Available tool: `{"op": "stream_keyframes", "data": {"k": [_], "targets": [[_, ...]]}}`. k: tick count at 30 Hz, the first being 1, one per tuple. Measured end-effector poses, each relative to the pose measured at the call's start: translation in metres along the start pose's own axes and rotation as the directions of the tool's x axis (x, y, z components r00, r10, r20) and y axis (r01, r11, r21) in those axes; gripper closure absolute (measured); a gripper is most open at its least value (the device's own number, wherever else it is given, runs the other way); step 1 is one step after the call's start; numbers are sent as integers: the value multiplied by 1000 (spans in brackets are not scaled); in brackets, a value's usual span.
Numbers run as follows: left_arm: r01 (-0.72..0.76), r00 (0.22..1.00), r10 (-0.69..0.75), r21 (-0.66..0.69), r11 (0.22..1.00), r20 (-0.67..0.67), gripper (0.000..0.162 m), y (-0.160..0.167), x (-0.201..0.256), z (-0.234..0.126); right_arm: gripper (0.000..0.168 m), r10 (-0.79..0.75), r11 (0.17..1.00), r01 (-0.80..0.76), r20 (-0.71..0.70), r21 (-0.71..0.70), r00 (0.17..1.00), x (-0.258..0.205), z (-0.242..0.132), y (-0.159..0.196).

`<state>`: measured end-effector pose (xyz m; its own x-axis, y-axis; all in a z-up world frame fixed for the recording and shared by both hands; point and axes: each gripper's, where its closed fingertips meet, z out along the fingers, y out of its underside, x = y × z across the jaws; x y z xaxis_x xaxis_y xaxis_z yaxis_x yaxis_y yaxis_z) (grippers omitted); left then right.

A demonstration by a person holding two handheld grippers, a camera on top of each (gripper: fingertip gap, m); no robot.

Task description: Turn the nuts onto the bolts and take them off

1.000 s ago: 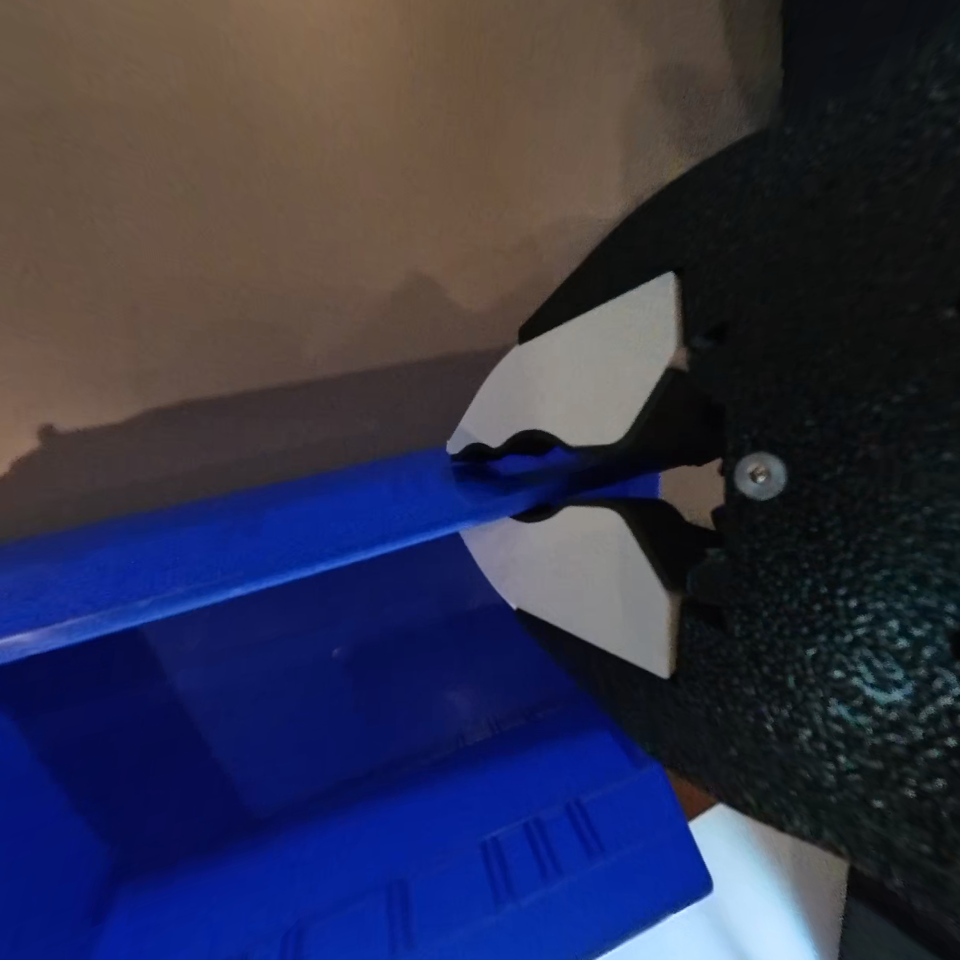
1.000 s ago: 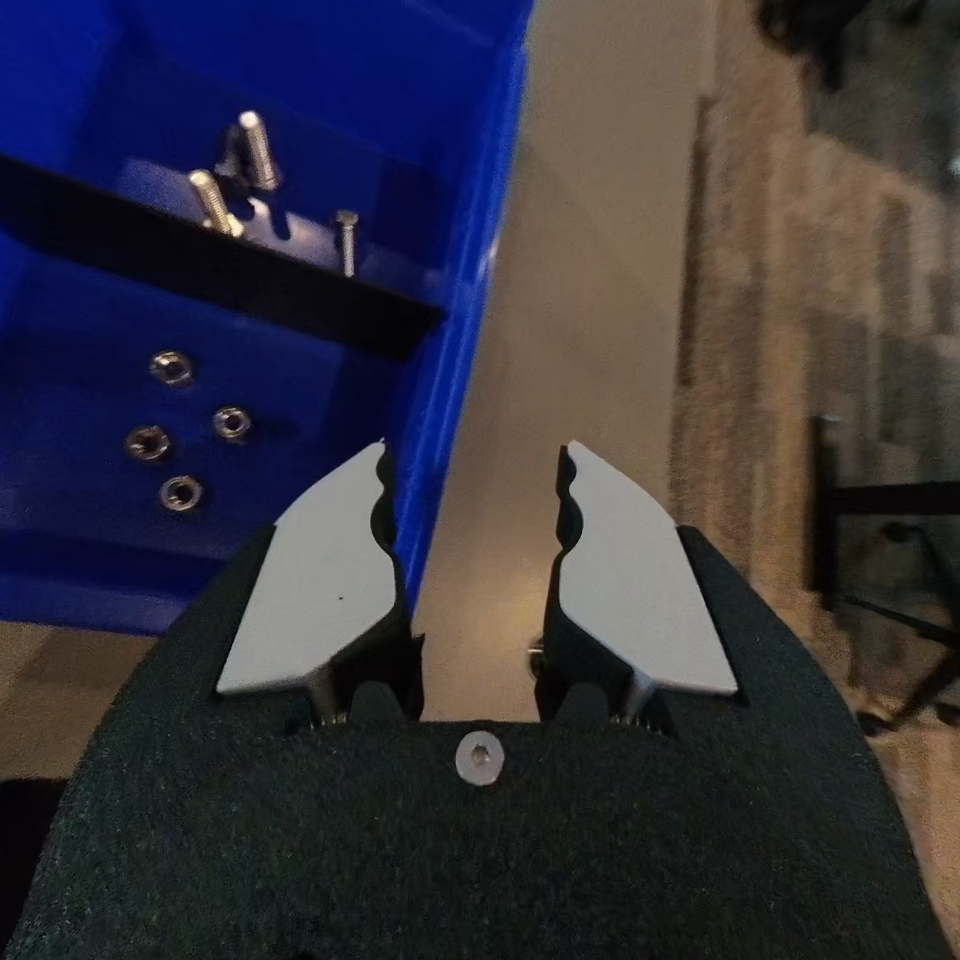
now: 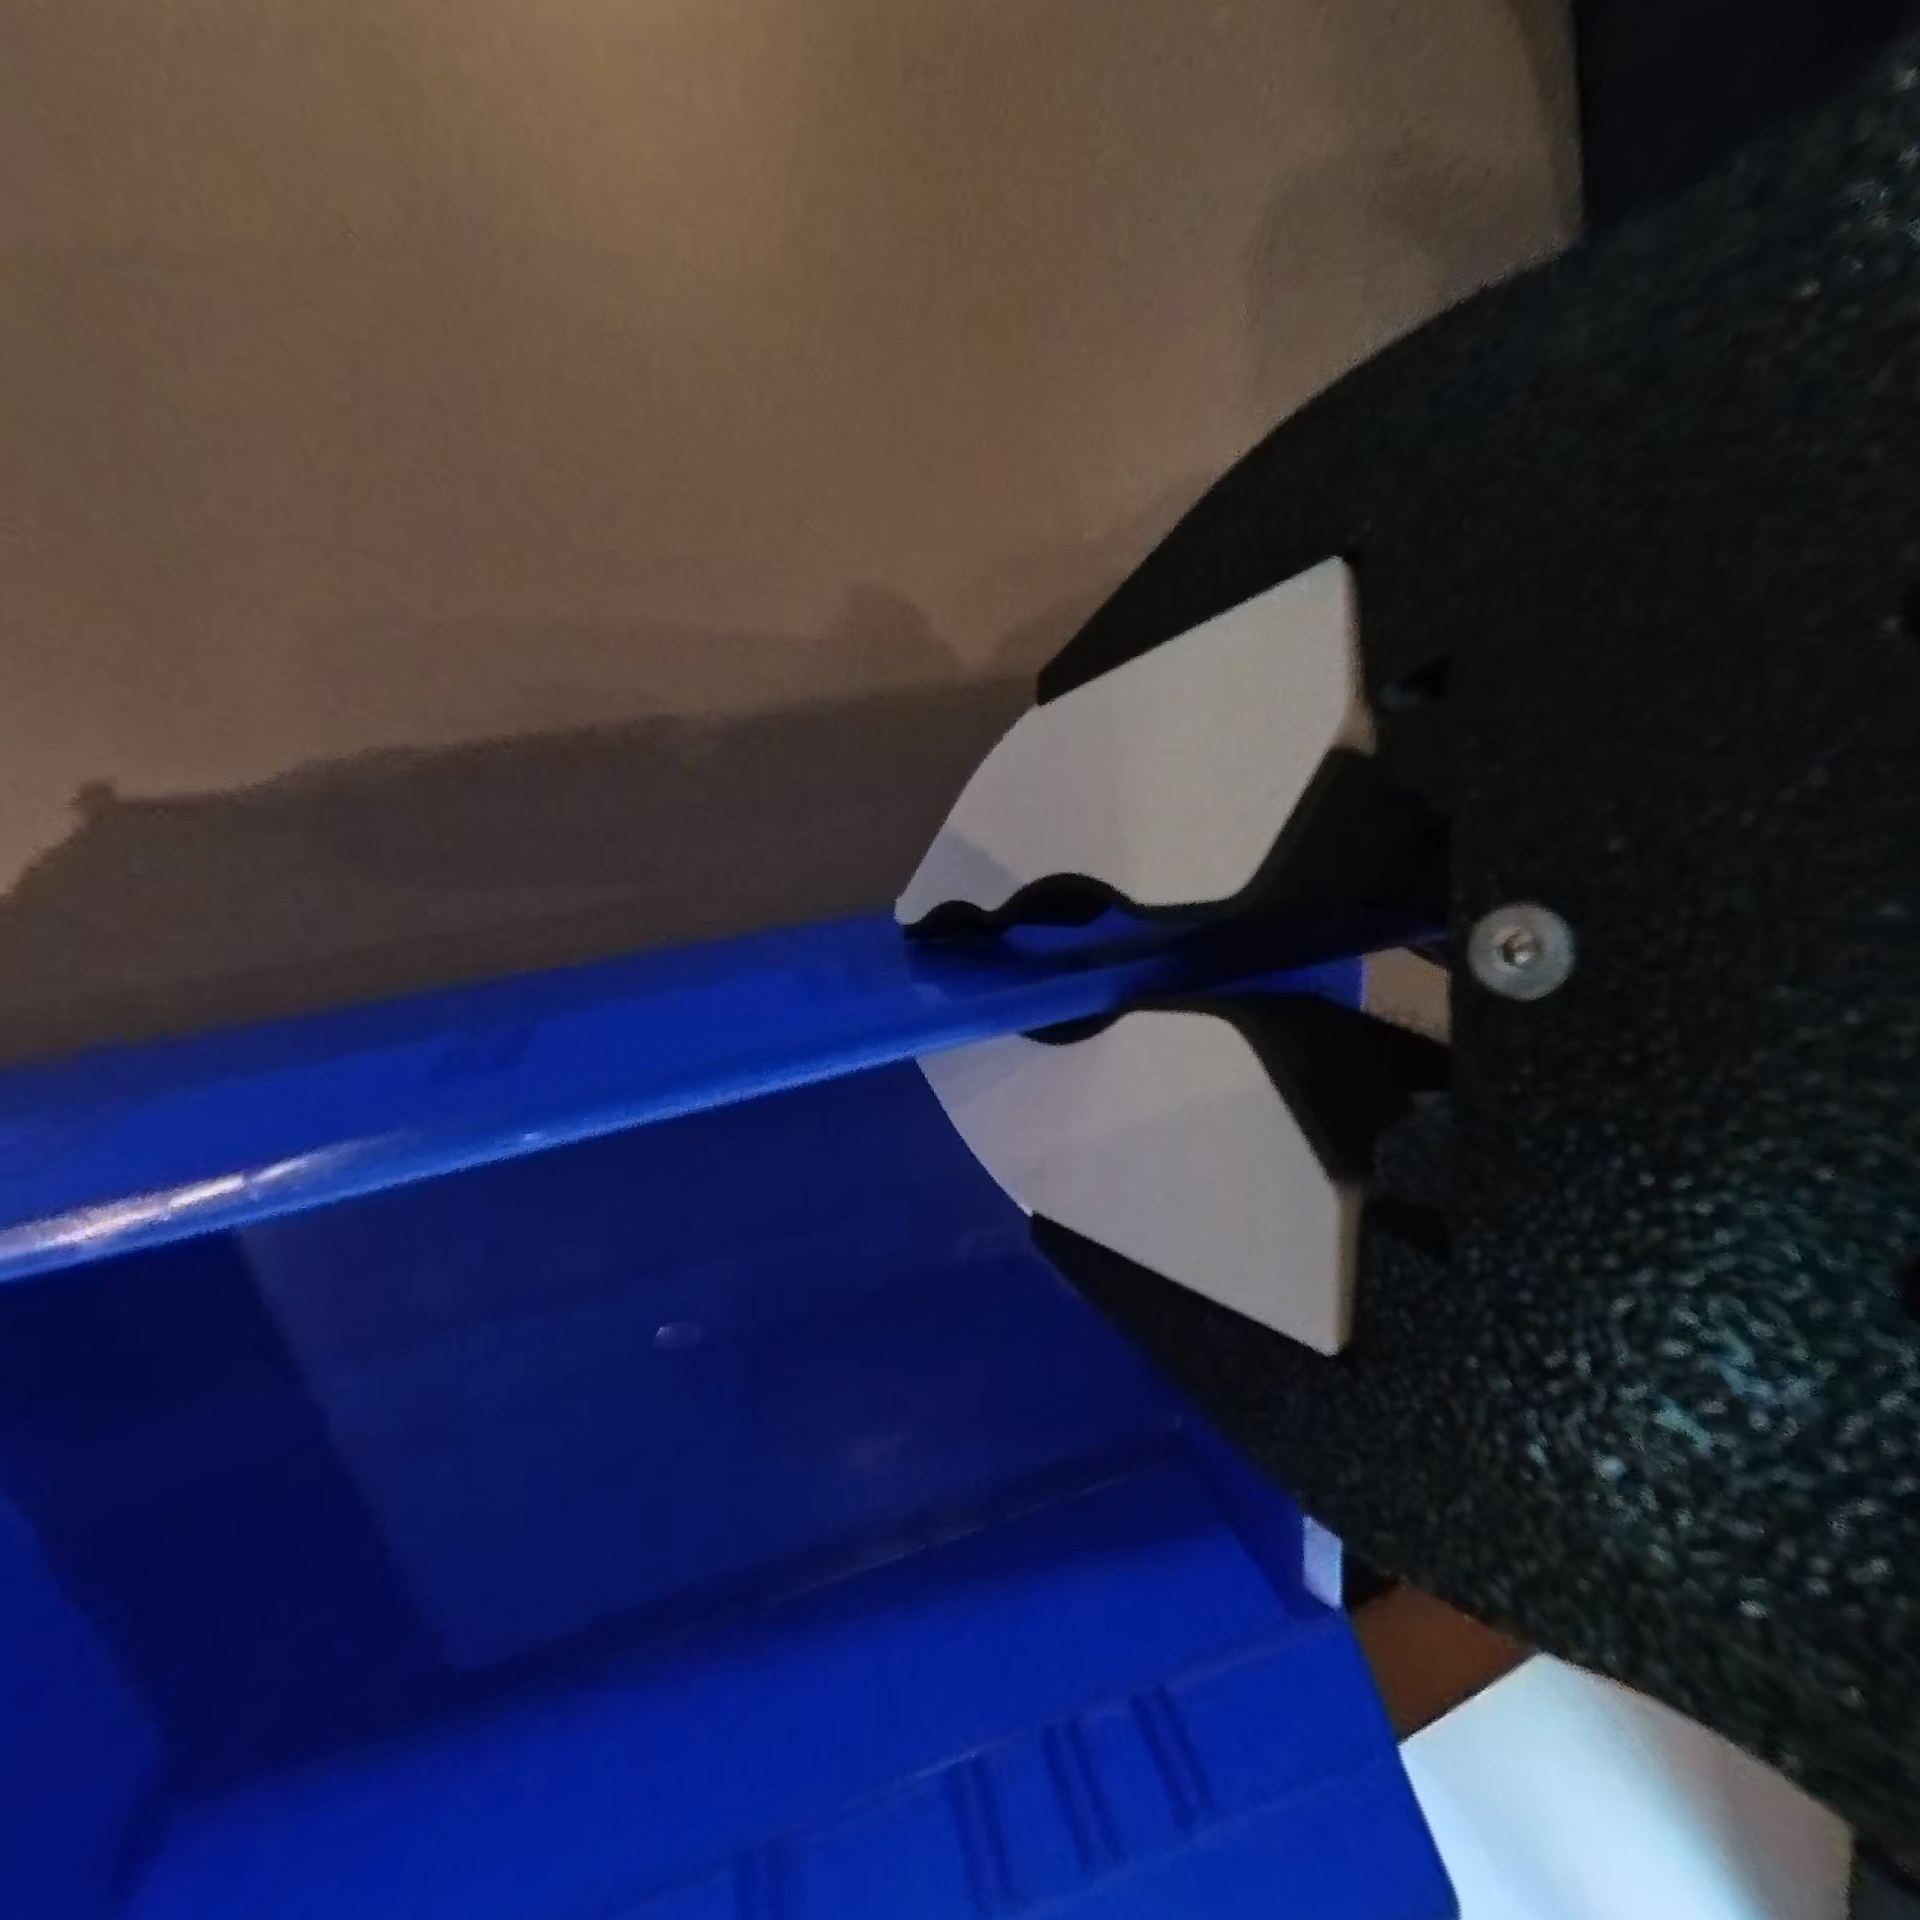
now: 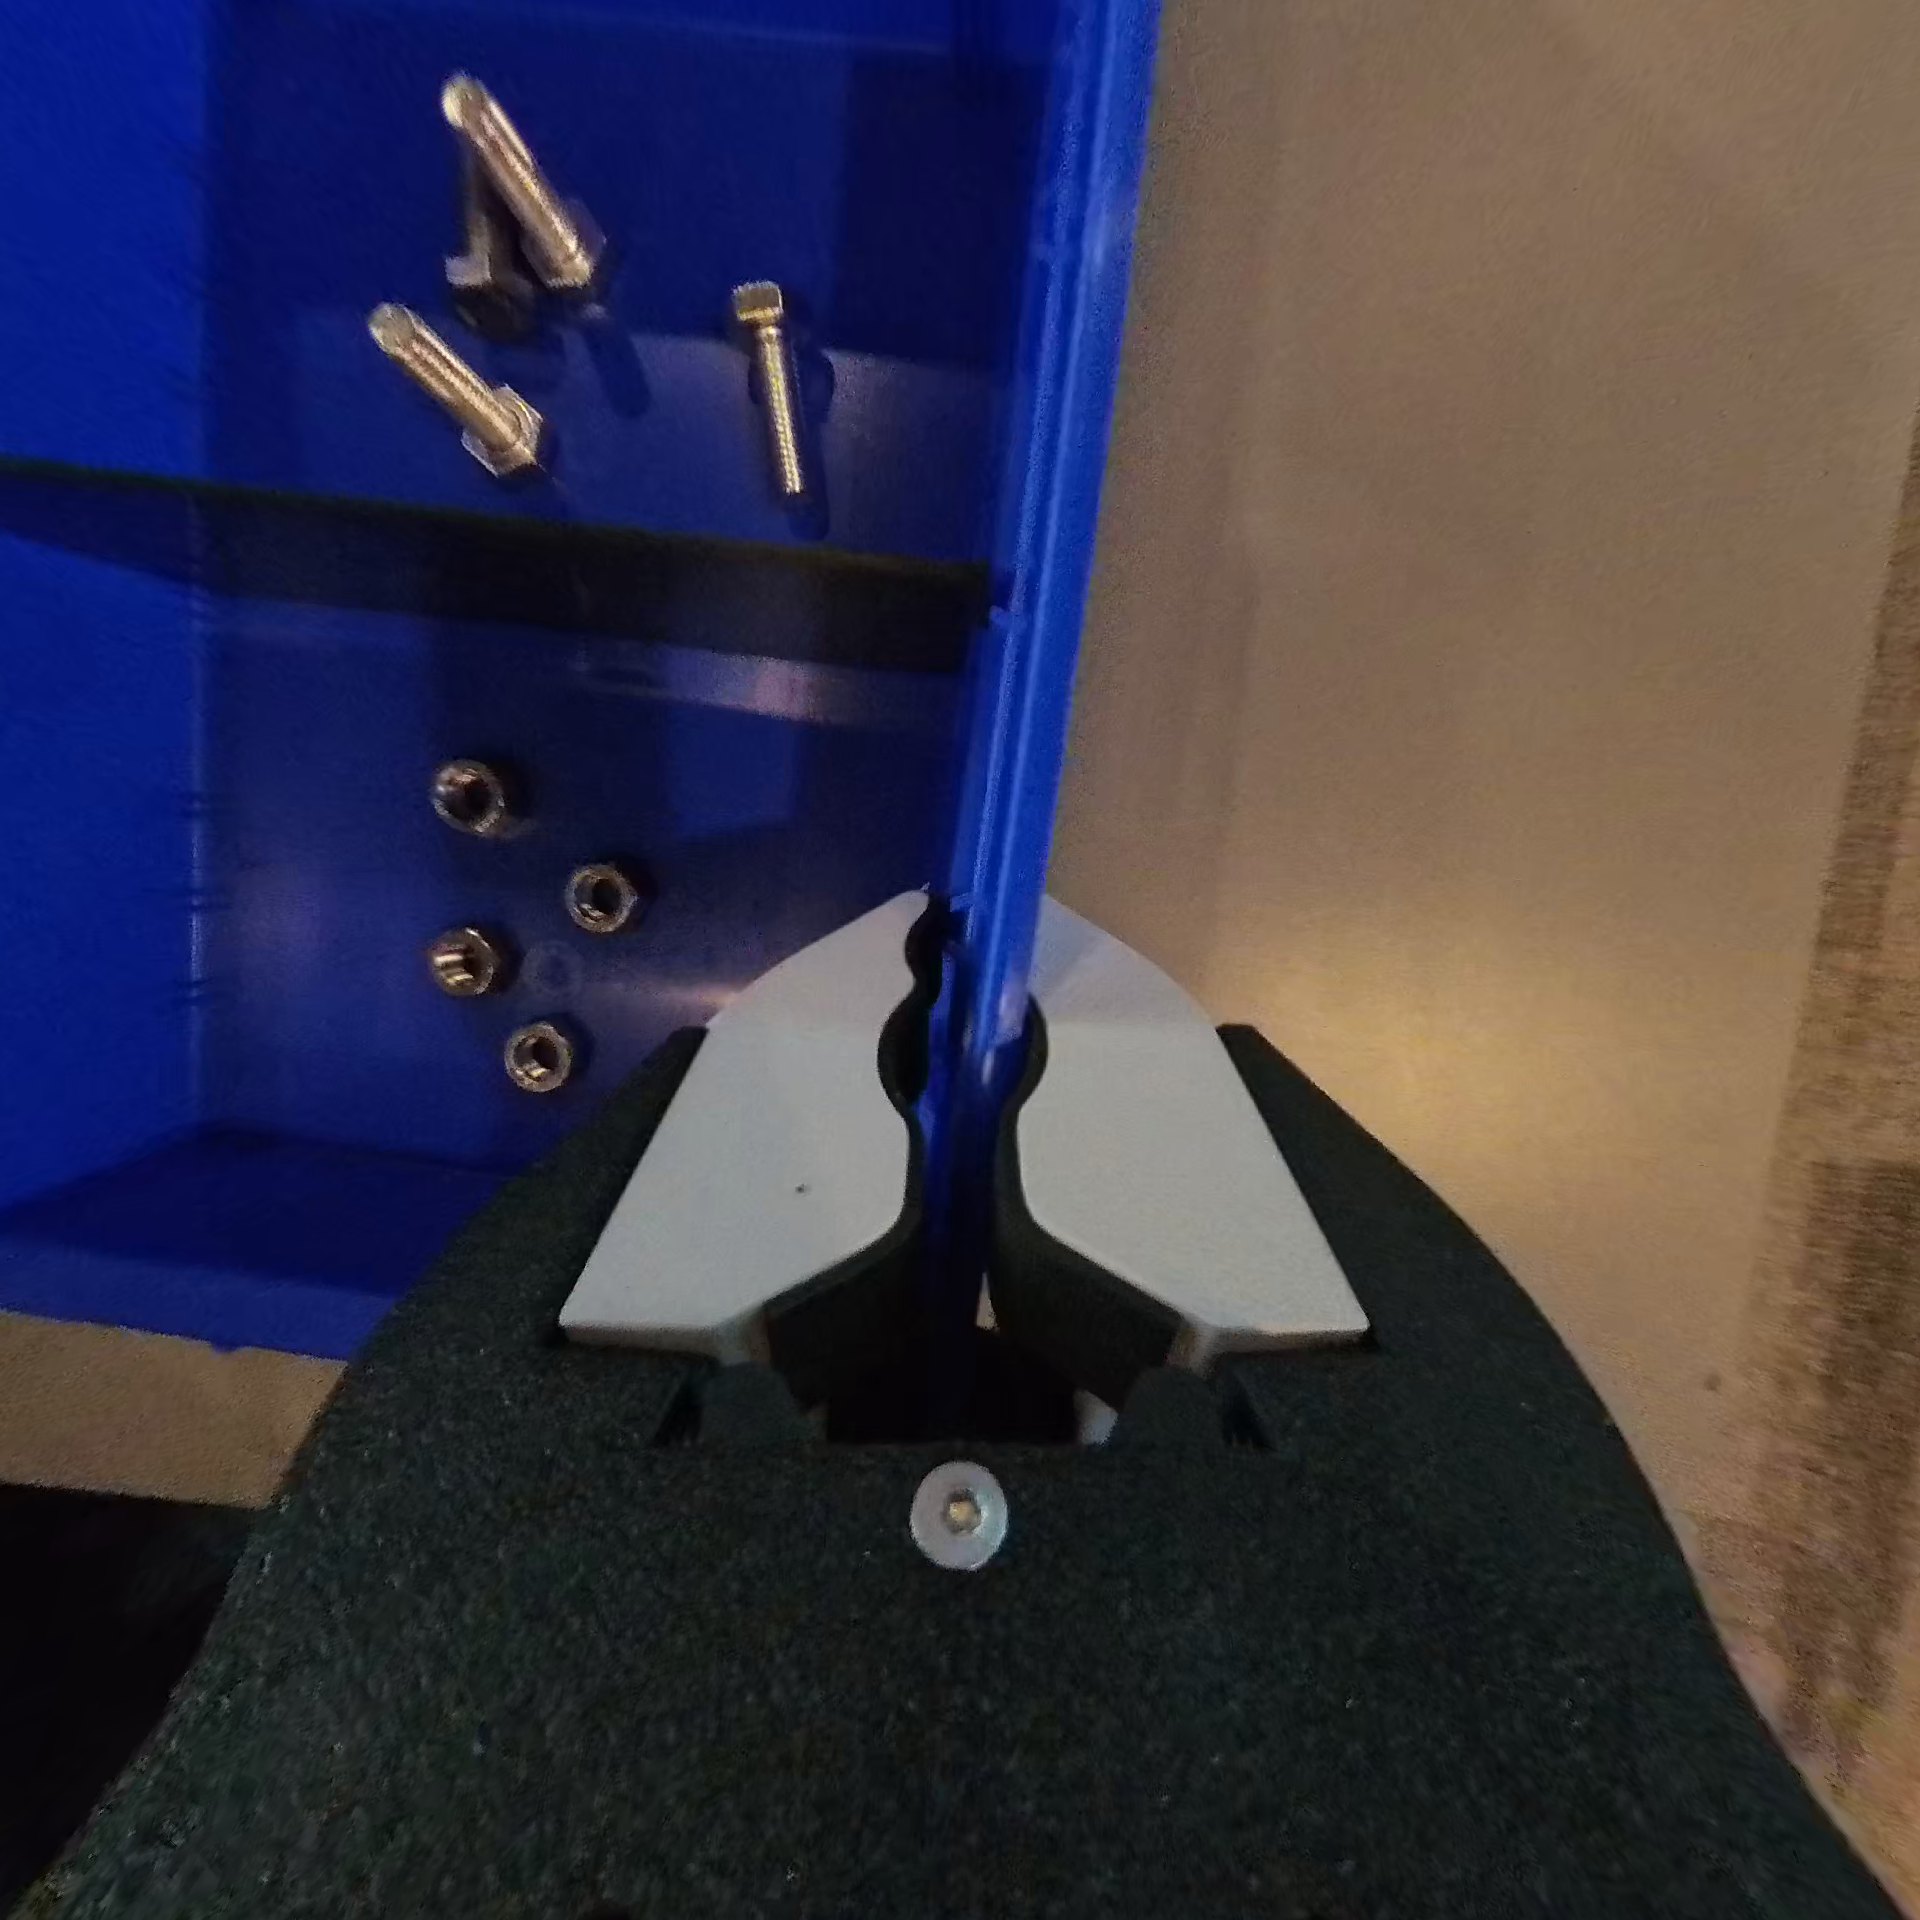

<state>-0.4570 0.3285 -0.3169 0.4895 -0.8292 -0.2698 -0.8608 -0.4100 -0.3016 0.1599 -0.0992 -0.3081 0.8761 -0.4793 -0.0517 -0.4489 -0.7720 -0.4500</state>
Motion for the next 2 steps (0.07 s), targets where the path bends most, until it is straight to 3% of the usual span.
{"op": "stream_keyframes", "data": {"k": [1, 2], "targets": [[-6, 1000, 6, 17, 1000, -1, 155, -1, 0, -1, 163, 31, 999, -31, 22, 18, 999, -4, -1, -3], [-9, 1000, 9, 42, 999, 0, 155, -3, 1, -2, 163, 49, 998, -51, 49, 44, 998, -8, -2, -7]]}}
